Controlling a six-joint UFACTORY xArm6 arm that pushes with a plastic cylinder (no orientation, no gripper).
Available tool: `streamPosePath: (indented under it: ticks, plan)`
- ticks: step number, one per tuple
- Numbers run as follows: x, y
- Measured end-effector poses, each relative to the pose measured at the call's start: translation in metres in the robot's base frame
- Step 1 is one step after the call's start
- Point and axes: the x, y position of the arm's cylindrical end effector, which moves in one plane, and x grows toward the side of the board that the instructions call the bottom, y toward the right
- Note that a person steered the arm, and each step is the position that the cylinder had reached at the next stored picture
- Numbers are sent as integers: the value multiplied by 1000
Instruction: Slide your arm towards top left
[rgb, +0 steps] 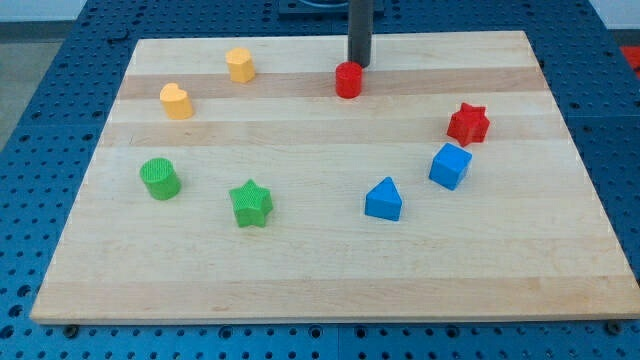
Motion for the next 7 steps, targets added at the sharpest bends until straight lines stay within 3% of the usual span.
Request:
streamPosePath:
  ticks: [2,4,7]
  plan:
    - [-53,-42]
    - [-55,-144]
    - [-55,-164]
